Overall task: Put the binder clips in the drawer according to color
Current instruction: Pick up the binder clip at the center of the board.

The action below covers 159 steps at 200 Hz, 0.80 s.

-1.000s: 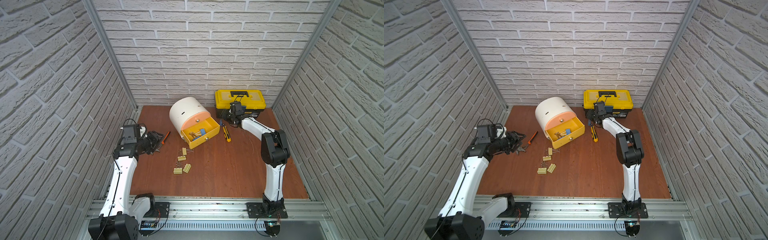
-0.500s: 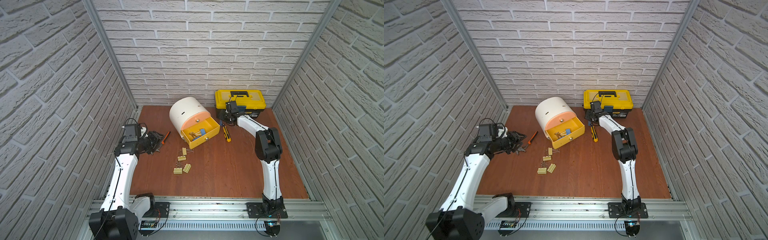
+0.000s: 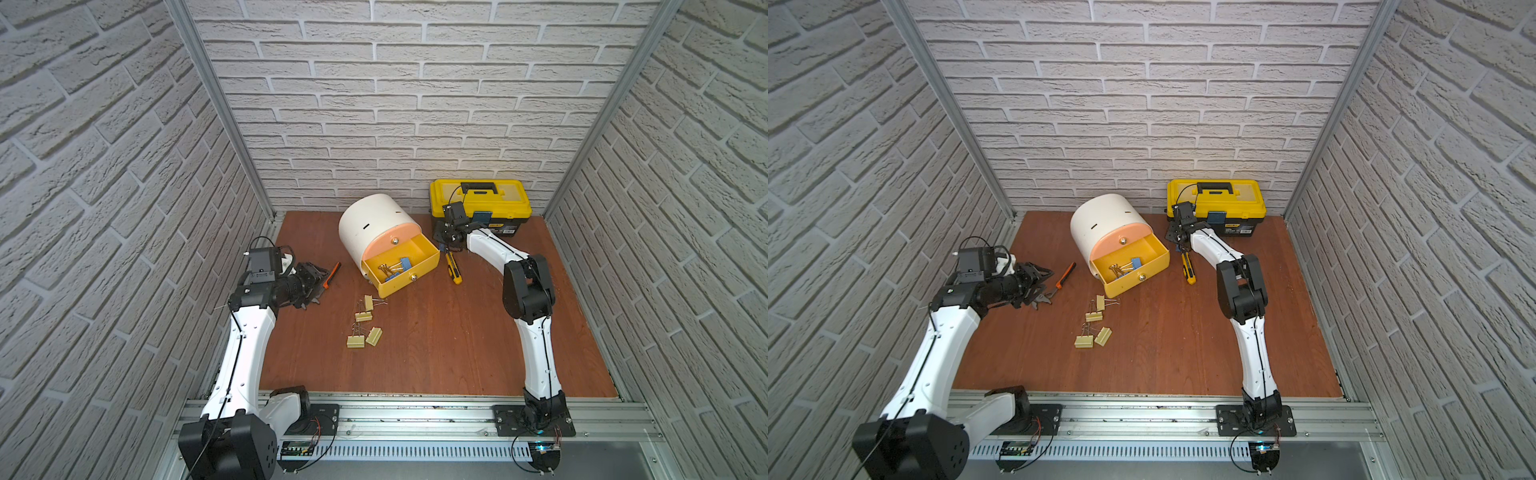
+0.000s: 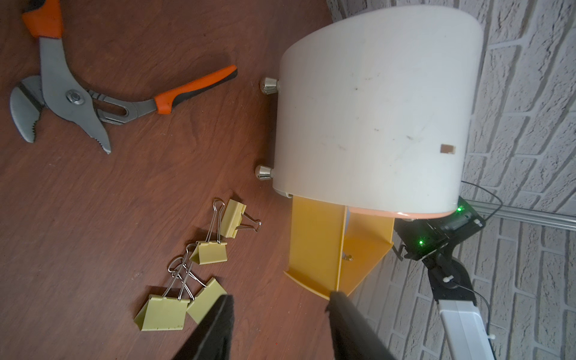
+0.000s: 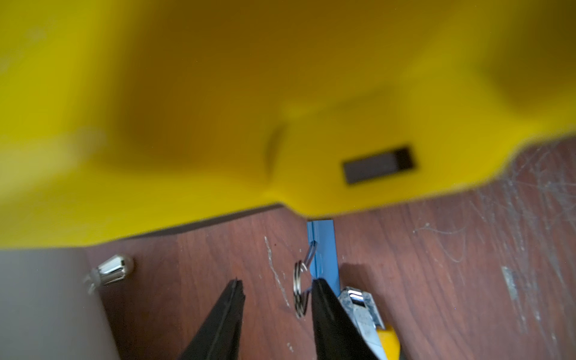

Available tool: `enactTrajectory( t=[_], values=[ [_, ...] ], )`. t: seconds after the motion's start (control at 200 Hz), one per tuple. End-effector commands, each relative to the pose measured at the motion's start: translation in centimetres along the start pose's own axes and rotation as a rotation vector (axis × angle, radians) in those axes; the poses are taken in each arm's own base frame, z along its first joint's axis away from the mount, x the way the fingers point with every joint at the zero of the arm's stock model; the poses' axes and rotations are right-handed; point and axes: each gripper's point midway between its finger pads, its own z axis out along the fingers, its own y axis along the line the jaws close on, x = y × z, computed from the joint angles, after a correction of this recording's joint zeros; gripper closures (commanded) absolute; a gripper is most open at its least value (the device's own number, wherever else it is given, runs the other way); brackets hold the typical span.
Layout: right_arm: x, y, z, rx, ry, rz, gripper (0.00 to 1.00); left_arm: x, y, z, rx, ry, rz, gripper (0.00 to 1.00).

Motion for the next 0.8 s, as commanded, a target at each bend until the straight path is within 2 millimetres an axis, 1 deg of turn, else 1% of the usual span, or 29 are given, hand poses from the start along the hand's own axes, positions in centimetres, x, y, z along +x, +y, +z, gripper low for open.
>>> enactTrajectory(
  t=[0.0,0.125,0.27,0.435,0.67,0.69,0.7,0.71,0.79],
  values=[
    [-0.7,-0.7,0.2,0.041,-0.025,-0.007,0.67,-0.1,-0.4,-0.3,0.017,-0.003,0.022,0.46],
    [-0.7,-1.1,-0.5,0.055,-0.032,-0.018,0.78,-0.1,-0.5,-0.5,0.018,-0.005,0.022,0.46],
    [-1.0,-1.0,-2.2,0.042,-0.043,-0.039,0.97,-0.2,-0.7,-0.7,0.023,-0.017,0.027,0.46],
    [-0.9,-1.0,-4.5,0.022,-0.051,-0.053,0.98,-0.4,-1.0,-1.1,0.03,-0.036,0.031,0.46],
    [-0.8,-1.5,-8.7,0.001,-0.074,-0.076,0.98,-0.3,-1.7,-2.3,0.035,-0.071,0.044,0.46],
    [-0.5,-1.7,-8.6,0.006,-0.068,-0.08,0.98,-0.2,-1.7,-2.4,0.033,-0.071,0.046,0.46],
    [-1.0,-1.5,-9.6,-0.006,-0.083,-0.082,0.98,-0.2,-1.8,-2.4,0.032,-0.071,0.047,0.46],
    [-1.1,-1.4,-10.0,-0.007,-0.088,-0.081,0.98,-0.2,-1.8,-2.4,0.03,-0.072,0.047,0.46],
    [-1.4,-1.7,-12.1,-0.014,-0.109,-0.092,0.98,0.0,-2.2,-2.5,0.032,-0.073,0.06,0.46]
  ],
)
